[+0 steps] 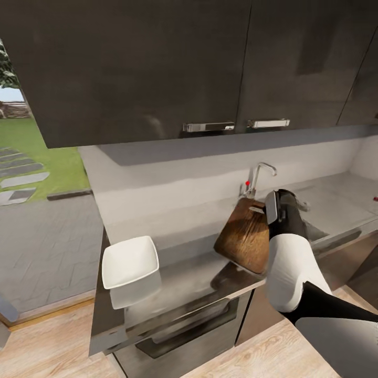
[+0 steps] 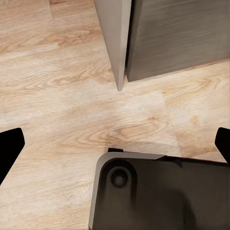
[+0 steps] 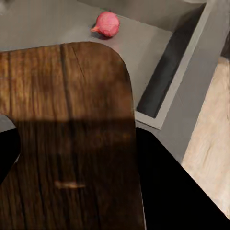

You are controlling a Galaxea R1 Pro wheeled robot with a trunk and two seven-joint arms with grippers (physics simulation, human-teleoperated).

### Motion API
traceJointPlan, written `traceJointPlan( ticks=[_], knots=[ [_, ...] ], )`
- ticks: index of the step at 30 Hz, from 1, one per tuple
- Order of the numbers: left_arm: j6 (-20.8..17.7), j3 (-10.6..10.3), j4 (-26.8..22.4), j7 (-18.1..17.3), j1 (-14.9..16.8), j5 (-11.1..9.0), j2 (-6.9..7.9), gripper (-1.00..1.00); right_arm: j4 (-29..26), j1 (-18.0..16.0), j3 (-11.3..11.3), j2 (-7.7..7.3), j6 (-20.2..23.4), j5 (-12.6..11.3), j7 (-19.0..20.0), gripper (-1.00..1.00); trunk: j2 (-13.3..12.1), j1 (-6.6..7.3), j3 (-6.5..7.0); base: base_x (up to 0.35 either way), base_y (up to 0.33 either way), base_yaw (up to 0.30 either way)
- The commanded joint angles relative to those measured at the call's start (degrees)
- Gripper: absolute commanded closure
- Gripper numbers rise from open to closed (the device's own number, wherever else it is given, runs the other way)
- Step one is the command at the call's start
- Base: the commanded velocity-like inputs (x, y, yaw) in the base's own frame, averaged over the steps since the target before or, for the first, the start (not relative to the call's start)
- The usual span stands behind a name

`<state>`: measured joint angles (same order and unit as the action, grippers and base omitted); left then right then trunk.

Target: In the kitchen, take the Vidalia onion out of the sink, dice it on the chopping board with the paring knife, put the diced onion into the bowl on the countertop, then place both the paring knife and the chopping board into the sink.

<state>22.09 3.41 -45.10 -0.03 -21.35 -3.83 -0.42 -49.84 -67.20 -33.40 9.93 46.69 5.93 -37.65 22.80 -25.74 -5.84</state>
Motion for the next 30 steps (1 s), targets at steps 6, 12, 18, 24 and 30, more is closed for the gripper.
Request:
traceJointPlan(
  ticks=[6,12,18,24,30],
  knots=[
    [0.1,0.0,0.1,-0.1,0.0,-0.4,-0.03,-1.0,1.8,-0.7,0.6,0.07,-6.4,-18.3,-16.5,1.0,0.1,-0.04,-0.12,0.0,0.0,0.0],
    [0.1,0.0,0.5,-0.1,0.0,-0.4,-0.09,-1.0,4.6,-0.8,1.2,0.07,-11.3,-24.4,-21.8,1.0,0.1,-0.04,-0.12,0.0,0.0,0.0],
    [0.1,0.0,0.5,-0.1,0.0,-0.4,-0.1,-1.0,10.1,-0.8,1.3,0.07,-18.9,-28.4,-22.7,1.0,0.1,-0.04,-0.12,0.0,0.0,0.0],
    [0.1,0.0,0.5,-0.1,0.0,-0.4,-0.09,-1.0,12.7,-0.8,1.3,0.07,-22.5,-30.6,-22.9,1.0,0.1,-0.04,-0.12,0.0,0.0,0.0],
    [0.1,0.0,0.5,-0.1,0.0,-0.4,-0.06,-1.0,14.6,-0.8,1.3,0.07,-26.6,-30.9,-22.9,1.0,0.1,-0.04,-0.12,0.0,0.0,0.0]
  ],
)
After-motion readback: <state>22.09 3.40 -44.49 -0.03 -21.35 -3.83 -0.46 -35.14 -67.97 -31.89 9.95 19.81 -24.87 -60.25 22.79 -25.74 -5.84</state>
